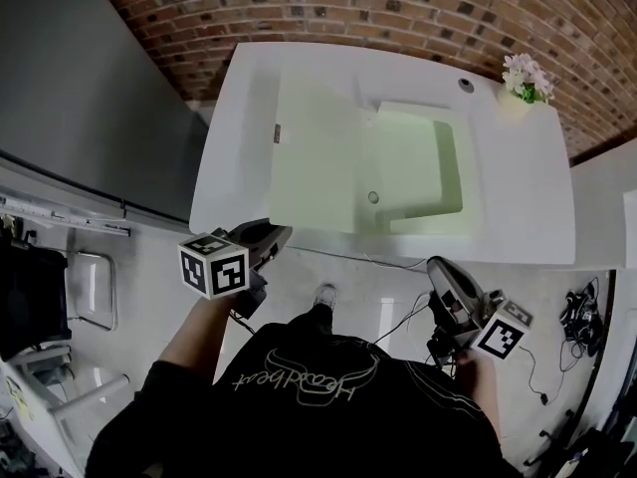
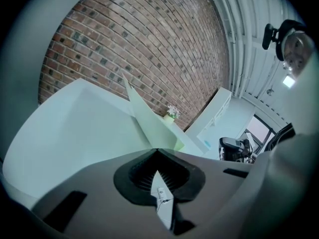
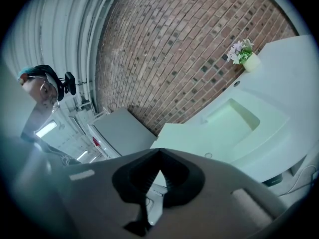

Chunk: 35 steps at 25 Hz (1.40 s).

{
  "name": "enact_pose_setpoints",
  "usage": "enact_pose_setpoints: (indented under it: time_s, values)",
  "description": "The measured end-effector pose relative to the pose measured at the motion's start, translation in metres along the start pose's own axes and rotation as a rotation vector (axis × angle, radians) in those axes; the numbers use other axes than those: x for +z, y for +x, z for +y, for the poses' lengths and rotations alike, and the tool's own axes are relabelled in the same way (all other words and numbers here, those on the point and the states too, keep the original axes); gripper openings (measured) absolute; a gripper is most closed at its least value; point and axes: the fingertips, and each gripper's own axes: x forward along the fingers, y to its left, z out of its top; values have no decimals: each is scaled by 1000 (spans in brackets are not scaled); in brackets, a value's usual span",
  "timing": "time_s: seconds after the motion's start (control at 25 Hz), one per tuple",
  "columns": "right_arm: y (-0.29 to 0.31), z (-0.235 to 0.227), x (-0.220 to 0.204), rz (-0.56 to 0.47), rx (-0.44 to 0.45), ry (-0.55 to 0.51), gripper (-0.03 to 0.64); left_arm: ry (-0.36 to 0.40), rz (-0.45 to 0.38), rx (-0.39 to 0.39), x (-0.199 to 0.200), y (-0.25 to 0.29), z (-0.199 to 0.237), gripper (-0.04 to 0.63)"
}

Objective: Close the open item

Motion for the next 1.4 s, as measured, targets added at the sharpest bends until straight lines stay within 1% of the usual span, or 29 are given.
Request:
enact_pose_setpoints:
  time_s: [0.2, 0.36, 0.52, 0.68, 0.76, 1.08, 1.24, 1.4]
  values:
    - [12, -5, 8, -9, -3, -1, 3, 11, -11, -16, 15, 5, 8, 2]
    - [21, -10, 15, -11, -3, -4, 3, 25, -24, -51, 26, 10, 7, 2]
    - [30, -16, 17, -17, -8, -3, 3, 30, -36, -102, 35, 12, 6, 2]
    - [32, -22, 19, -14, -32, -15, 3, 57, -59, -133, 49, 15, 1, 2]
    - [31, -25, 18, -9, -44, -19, 3, 59, -62, -145, 54, 18, 0, 2]
    - [17, -38, 25, -21, -72, -9, 3, 72, -69, -174, 68, 32, -16, 2]
    - [8, -48, 36, -42, -71, 3, 3, 79, -65, -169, 72, 39, -26, 2]
    - [2, -64, 50, -42, -83, 6, 3, 68, -63, -159, 76, 49, -33, 2]
